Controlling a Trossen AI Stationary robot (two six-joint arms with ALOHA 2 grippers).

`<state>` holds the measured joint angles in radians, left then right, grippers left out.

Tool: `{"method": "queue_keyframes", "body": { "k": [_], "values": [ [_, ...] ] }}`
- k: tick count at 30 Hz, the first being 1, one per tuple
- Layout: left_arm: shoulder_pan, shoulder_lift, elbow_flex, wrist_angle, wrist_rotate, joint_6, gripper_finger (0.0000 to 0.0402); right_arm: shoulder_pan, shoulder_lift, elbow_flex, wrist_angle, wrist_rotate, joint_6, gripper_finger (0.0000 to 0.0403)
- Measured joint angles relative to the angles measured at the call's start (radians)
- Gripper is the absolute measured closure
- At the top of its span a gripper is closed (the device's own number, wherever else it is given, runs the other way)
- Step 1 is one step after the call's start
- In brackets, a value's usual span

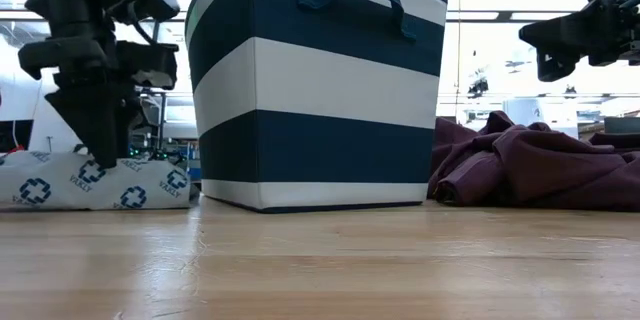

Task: Pick & place medical supplies in basket/bin
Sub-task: Put the white napkin into the laundry bin

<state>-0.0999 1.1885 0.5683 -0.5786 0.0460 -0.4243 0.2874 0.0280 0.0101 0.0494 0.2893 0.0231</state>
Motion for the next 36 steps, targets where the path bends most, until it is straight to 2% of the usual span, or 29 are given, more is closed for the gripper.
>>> {"method": "queue_keyframes", "body": {
  "k": [8, 14, 18, 24, 33, 36],
  "values": [
    [0.000, 0.001, -0.012, 0.009, 0.000, 0.004, 0.0240, 0.000, 0.000, 0.000, 0.000, 0.000, 0.002, 0.0394],
    [0.000, 0.000, -0.068, 0.050, -0.004, 0.008, 0.0243, 0.000, -0.001, 0.000, 0.000, 0.000, 0.000, 0.0394],
    [0.000, -0.003, -0.091, 0.059, -0.011, 0.008, 0.0281, 0.000, -0.001, 0.000, 0.000, 0.000, 0.000, 0.0394],
    [0.001, -0.002, -0.091, 0.050, 0.004, 0.004, 0.0388, 0.000, -0.002, 0.000, 0.000, 0.001, 0.001, 0.0394],
    [0.000, -0.041, -0.030, -0.011, 0.153, 0.024, 0.0401, 0.000, -0.002, 0.000, 0.000, 0.001, 0.003, 0.0394],
    [0.000, -0.076, 0.006, -0.070, 0.156, 0.030, 0.0401, 0.000, -0.002, 0.000, 0.000, 0.001, 0.003, 0.0394]
  ]
}}
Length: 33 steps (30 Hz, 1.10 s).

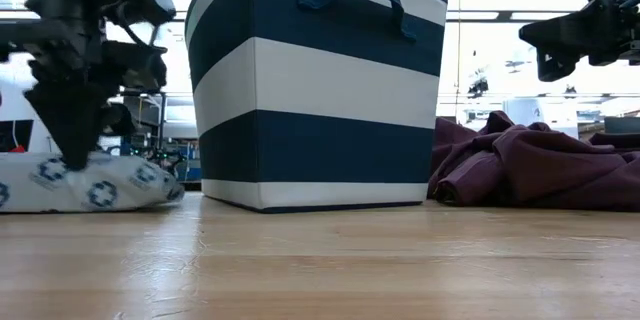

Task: Pick & place medical supplies in basket/bin
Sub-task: Put the white napkin into the laundry bin

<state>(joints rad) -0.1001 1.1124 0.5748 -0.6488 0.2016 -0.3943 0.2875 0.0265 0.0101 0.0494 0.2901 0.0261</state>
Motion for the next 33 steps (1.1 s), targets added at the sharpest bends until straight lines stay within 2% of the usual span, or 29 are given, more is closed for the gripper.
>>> {"method": "queue_keyframes", "body": {
  "k": [7, 16, 26, 33],
  "values": [
    [-0.005, -0.094, 0.084, -0.142, 0.023, 0.042, 0.0401, 0.000, 0.000, 0.000, 0.000, 0.000, 0.000, 0.0394],
    [-0.005, -0.188, 0.174, -0.171, 0.121, 0.045, 0.0401, 0.000, 0.001, 0.000, 0.000, 0.000, 0.000, 0.0394],
    [-0.006, -0.218, 0.326, -0.215, 0.306, 0.037, 0.0401, 0.000, 0.001, 0.000, 0.000, 0.001, 0.074, 0.0394],
    [-0.007, -0.218, 0.455, -0.219, 0.348, 0.037, 0.0401, 0.000, 0.001, 0.000, 0.000, 0.000, 0.097, 0.0394]
  ]
}}
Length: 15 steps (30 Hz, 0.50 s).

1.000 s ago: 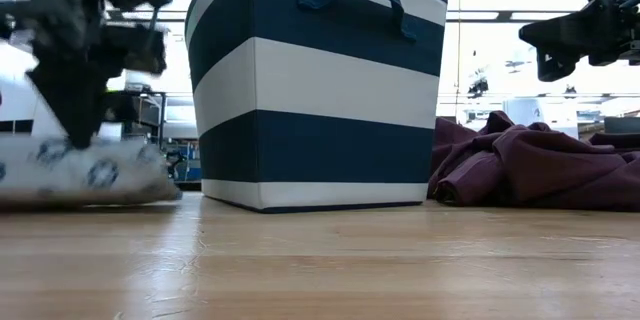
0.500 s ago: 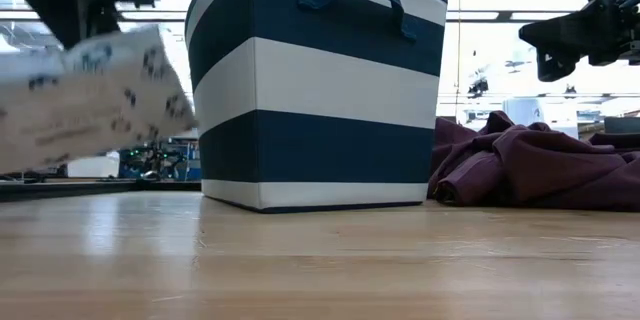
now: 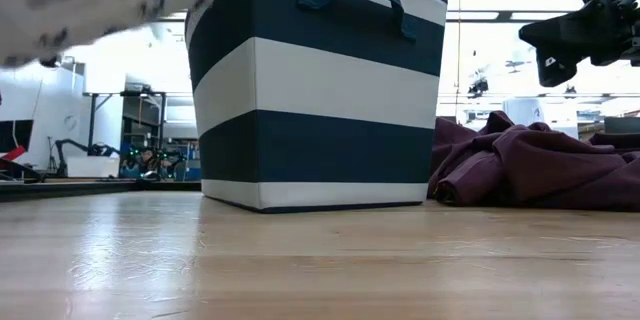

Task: Pick & place medical supplies in basket/bin
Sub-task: Put the white napkin into the laundry bin

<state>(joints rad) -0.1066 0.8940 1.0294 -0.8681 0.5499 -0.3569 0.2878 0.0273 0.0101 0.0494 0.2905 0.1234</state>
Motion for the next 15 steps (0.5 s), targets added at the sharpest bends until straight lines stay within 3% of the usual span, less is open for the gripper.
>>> {"method": "queue_keyframes", "body": {
  "k": [15],
  "values": [
    [-0.001, -0.003, 0.227, 0.036, 0.032, 0.034, 0.0401, 0.000, 0.000, 0.000, 0.000, 0.000, 0.000, 0.0394]
  ]
}}
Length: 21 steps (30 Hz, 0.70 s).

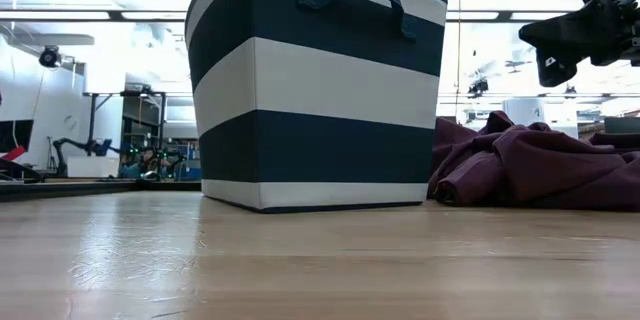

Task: Pick & place medical supplies in basket/bin
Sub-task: Put the white napkin into the laundry bin

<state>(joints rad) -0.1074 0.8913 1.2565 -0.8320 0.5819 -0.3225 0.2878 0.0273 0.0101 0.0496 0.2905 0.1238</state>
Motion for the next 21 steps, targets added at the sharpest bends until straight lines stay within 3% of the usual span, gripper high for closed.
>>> {"method": "queue_keyframes", "body": {
  "k": [11, 21],
  "values": [
    [0.003, 0.000, 0.023, 0.323, -0.016, 0.065, 0.0401, 0.000, 0.000, 0.000, 0.000, 0.000, -0.003, 0.0394],
    [0.005, 0.014, 0.019, 0.422, -0.200, 0.110, 0.0401, 0.000, 0.000, 0.000, 0.000, 0.000, -0.003, 0.0394]
  ]
}}
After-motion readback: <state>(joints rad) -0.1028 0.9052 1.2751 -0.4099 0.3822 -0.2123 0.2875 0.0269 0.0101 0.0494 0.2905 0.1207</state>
